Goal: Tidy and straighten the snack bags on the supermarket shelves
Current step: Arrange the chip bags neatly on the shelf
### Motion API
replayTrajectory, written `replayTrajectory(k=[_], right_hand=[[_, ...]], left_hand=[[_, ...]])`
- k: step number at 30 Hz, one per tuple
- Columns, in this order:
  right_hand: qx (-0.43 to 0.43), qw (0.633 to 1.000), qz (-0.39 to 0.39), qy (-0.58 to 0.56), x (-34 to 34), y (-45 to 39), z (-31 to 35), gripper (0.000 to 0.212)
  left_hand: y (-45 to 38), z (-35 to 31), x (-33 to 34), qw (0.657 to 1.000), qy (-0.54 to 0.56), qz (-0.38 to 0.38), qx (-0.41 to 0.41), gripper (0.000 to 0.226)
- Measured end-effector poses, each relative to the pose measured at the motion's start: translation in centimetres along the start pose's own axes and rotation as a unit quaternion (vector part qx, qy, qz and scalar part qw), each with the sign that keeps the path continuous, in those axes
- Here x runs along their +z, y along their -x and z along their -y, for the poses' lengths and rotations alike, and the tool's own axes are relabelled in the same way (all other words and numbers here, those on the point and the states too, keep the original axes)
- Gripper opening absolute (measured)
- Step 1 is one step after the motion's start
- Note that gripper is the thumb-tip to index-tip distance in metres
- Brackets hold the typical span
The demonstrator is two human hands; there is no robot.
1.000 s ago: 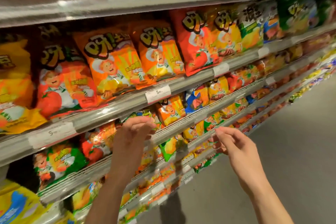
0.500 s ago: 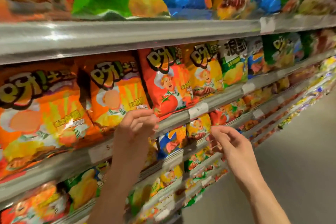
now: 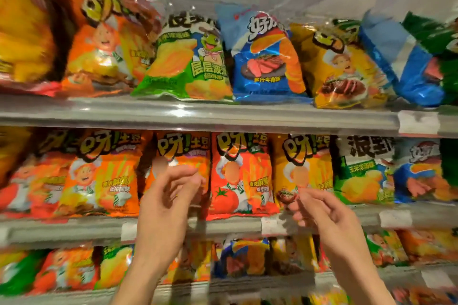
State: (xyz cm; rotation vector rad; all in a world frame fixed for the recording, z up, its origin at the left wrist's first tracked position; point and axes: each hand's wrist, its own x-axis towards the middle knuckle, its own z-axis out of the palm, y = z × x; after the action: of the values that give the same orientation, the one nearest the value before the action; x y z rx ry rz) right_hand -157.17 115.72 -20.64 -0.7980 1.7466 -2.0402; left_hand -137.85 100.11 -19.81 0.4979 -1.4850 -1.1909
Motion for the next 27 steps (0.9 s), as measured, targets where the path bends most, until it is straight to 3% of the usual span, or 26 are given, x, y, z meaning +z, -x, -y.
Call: replayTrajectory(k=[4,13,18,24,27], right_hand=[[-0.045,0.997,0.061,0.007,-0.9,-2.0,2.9,0.015],[-0.171,0.979,0.102,0.038,1.5,-5.8,10.8,0.01],[-0.305,0.937,0.037,0.168,4.2,-8.6,15.1,0.009],[-0.338,0.876,-0.053,0.34,6.9,-12.5,17.1,0.045],[-0.288,0.885,-0.029,0.366,7.6,-14.0,17.3,0.061]], left_hand=[[-0.5,-3.2,0.7,0.996,-0.026,-0.058,0.06,0.009],[-6.2,-10.0,-1.7,0.978,-0.096,-0.105,0.153,0.007],[-11.7,-11.6,-2.6,0.957,-0.224,-0.092,0.163,0.022],[-15.9,-11.9,-2.1,0.894,-0.423,-0.03,0.143,0.059],[-16.9,-12.0,-1.5,0.878,-0.461,-0.015,0.128,0.065]])
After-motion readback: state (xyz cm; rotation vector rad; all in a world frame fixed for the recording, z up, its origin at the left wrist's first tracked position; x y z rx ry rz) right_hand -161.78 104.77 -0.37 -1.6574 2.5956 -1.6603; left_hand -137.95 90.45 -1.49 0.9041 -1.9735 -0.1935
